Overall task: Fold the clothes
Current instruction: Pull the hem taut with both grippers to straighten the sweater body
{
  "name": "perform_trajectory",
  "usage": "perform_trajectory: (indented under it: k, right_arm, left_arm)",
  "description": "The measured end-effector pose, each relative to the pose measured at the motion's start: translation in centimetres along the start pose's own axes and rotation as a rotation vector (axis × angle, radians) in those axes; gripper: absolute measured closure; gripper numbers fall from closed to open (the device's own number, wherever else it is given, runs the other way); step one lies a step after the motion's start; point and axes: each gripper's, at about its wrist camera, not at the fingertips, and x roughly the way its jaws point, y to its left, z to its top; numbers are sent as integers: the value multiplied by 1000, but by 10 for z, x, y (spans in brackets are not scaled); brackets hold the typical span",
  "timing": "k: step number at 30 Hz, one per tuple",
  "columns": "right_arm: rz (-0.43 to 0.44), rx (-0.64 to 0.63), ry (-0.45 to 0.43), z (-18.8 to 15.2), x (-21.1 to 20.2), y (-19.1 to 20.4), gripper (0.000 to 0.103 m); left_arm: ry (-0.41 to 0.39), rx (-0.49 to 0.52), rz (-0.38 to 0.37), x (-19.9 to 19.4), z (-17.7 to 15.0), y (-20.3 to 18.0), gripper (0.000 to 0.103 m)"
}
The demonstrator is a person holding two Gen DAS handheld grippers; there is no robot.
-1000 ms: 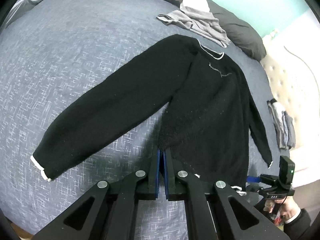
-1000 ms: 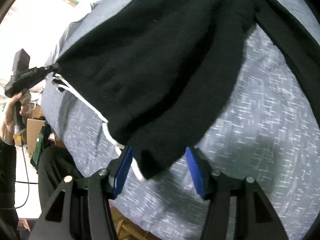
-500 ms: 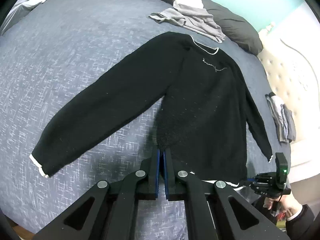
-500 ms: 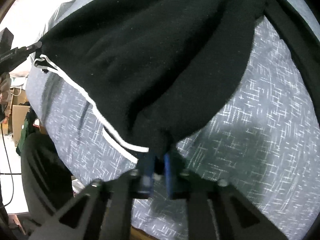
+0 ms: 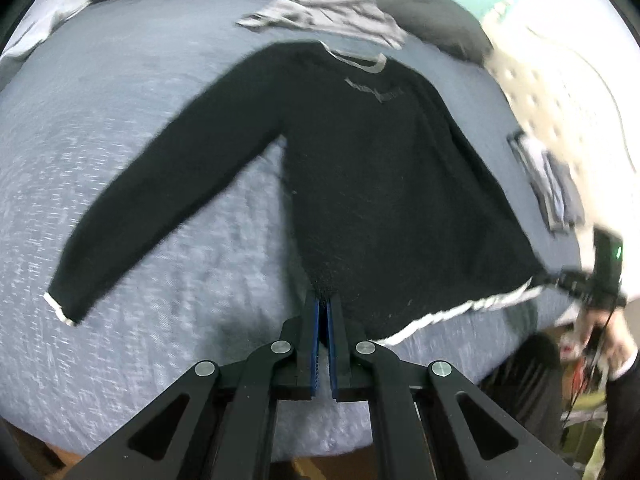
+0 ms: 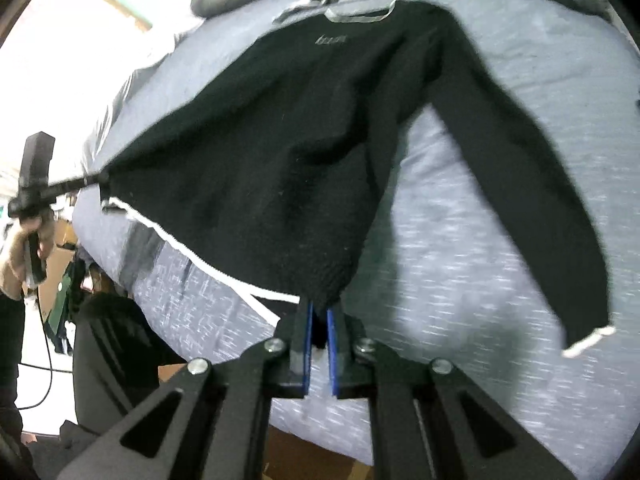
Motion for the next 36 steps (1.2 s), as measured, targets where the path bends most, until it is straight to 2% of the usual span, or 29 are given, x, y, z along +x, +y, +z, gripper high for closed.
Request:
perform_trajectory:
  k: [2,6,12,18,20,23,27,29,31,33,36]
  right_arm:
    - [-14,3,-7,-7,-11,-9,97]
    - [-34,29,9,-23,-12,-28,97]
    - [-23,76,29,-43,2,-47,97]
    - [-10,102,68,-45,21,-51,97]
    - [-5,110,81,-45,27,-52,94]
    - [-15,122,86,-45,28,-55,93]
    - [-11,149,56,-42,19,-59,77]
    - [-9,159,31,-40,14,-60,74]
    - [3,190,-7,-38,6,-64,60]
    - [8,214,-14,-36,7,-67,52]
    - [10,236,8,-34,17,-69,52]
  left_arm:
    - [15,36,-5,5,-6,-17,100]
    - [56,60,3,21,-16,-27,100]
    - [102,26,44,48,-27,-21,100]
    - [95,-43,29,57,-36,-5,97]
    - [89,-66,15,57,-38,-2,97]
    - [77,-65,6,52,-40,-2,96]
    - [58,-75,3,44,-38,1,96]
    - [44,-67,16,38,-36,-3,95]
    - [42,-58,29,38,-35,-4,90]
    - [53,-64,25,43,-33,-3,87]
    - [75,-74,24,54,-33,-1,87]
